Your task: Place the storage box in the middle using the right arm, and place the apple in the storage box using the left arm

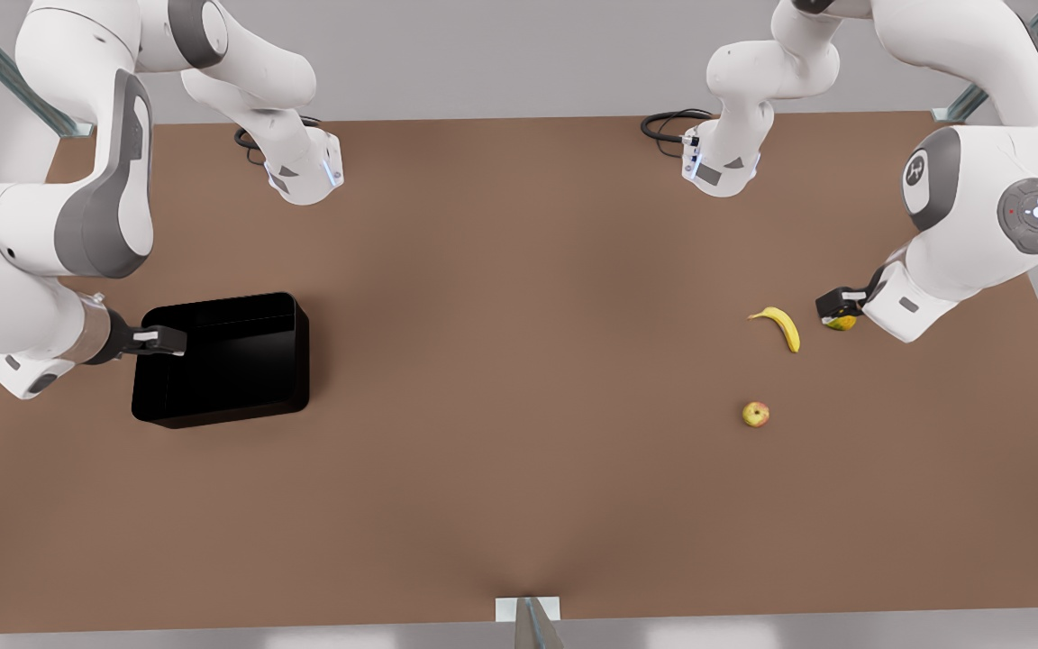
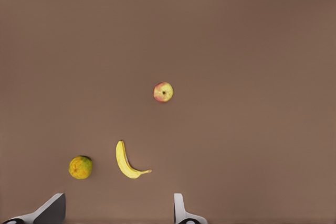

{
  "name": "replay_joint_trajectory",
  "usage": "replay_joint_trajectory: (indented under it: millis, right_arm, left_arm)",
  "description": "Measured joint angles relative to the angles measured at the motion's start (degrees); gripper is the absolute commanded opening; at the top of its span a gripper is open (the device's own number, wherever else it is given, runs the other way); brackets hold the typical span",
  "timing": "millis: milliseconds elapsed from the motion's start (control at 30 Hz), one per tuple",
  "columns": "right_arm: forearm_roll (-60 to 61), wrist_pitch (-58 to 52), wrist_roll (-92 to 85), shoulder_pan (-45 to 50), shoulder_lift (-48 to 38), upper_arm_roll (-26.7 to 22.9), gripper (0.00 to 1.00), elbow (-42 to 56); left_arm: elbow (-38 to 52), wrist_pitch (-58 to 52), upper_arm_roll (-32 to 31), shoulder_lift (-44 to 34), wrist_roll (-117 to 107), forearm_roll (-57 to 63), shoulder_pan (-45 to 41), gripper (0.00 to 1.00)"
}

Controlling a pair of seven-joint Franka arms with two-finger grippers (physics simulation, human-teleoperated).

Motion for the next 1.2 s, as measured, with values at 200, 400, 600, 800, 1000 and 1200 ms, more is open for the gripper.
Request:
replay_joint_trajectory:
  millis: [200,400,600,800,1000,1200]
  right_arm:
    - [-0.5,0.6,-10.2,-3.7,0.2,-6.7,1.00,-0.9]
    - [-0.1,16.8,-11.6,-5.4,-2.5,-6.7,1.00,-18.6]
    - [-0.3,32.7,-12.1,-8.4,-4.9,-7.1,1.00,-34.0]
    - [-0.5,39.8,-16.7,-10.6,0.5,-9.2,1.00,-34.6]
    - [-0.4,56.1,-17.0,-11.6,2.7,-9.2,1.00,-45.4]
    - [-0.5,58.3,-17.0,-11.7,4.9,-9.3,1.00,-45.8]
  left_arm:
    - [-1.5,14.1,-0.2,15.0,-0.1,-0.1,-0.9,1.00]
    - [-20.8,38.3,-0.1,15.1,-0.2,-0.4,0.4,1.00]
    - [-23.7,46.2,0.9,20.5,-0.2,-0.5,0.9,1.00]
    - [-22.1,48.3,2.1,24.9,-0.2,-0.4,0.4,1.00]
    - [-22.3,48.4,2.1,25.3,-0.7,-0.4,0.1,1.00]
    - [-21.7,48.8,2.0,26.4,-1.1,-0.5,-0.3,1.00]
